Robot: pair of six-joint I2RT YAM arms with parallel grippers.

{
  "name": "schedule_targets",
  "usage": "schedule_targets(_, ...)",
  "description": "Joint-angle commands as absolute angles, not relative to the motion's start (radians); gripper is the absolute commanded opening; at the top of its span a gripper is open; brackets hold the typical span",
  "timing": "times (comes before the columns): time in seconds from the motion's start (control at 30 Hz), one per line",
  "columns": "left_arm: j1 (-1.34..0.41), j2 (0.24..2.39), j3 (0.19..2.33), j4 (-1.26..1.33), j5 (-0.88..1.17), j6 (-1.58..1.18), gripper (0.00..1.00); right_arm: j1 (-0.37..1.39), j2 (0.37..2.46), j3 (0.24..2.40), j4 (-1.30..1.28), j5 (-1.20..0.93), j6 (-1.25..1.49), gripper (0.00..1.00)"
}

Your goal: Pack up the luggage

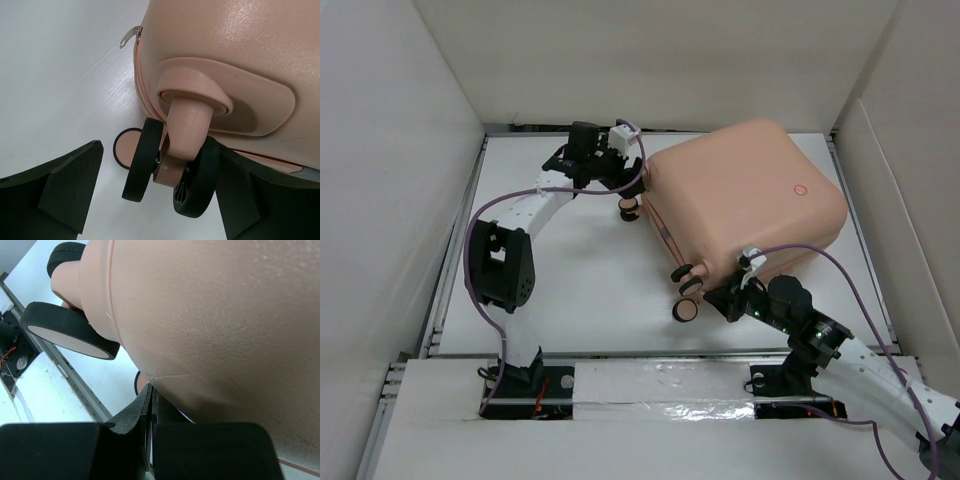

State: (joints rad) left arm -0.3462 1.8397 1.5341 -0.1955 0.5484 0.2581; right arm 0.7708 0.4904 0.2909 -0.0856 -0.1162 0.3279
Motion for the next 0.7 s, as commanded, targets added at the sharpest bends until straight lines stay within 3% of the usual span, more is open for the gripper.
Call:
schedule_targets(0.0, -0.350, 1.835, 1.571, -0.199, 0.583, 0.272, 0.82, 0.759, 0.482, 0.316, 0.041, -0.109, 0.316, 0.00)
schedule_targets(0.07, -0.350, 1.847, 1.588, -0.199, 0.591, 0.264, 0.79, 0.759, 0.483, 0.316, 0.043, -0.113, 0.316, 0.00)
schedule_targets(0.17, -0.359, 1.864, 1.603, -0.199, 0.597, 0.252, 0.65, 0.759, 0.479, 0.314, 0.041, -0.115, 0.316, 0.00)
schedule_targets(0.27, -0.359, 1.868, 1.605, -0.180, 0.595, 0.230, 0.38, 0.759, 0.472, 0.313, 0.038, -0.110, 0.318, 0.00)
schedule_targets(0.3, -0.359, 1.867, 1.598, -0.154, 0.592, 0.219, 0.24, 0.759, 0.471, 0.313, 0.040, -0.109, 0.318, 0.00)
schedule_targets(0.4, -0.359, 1.838, 1.533, -0.041, 0.566, 0.146, 0.00, 0.759, 0.471, 0.314, 0.032, -0.097, 0.321, 0.00)
schedule_targets(0.53, -0.359, 1.731, 1.361, 0.165, 0.470, 0.022, 0.00, 0.749, 0.460, 0.327, 0.012, -0.045, 0.331, 0.00)
schedule_targets(0.67, -0.359, 1.581, 1.038, 0.461, 0.371, -0.153, 0.00, 0.709, 0.480, 0.344, 0.049, -0.031, 0.342, 0.00)
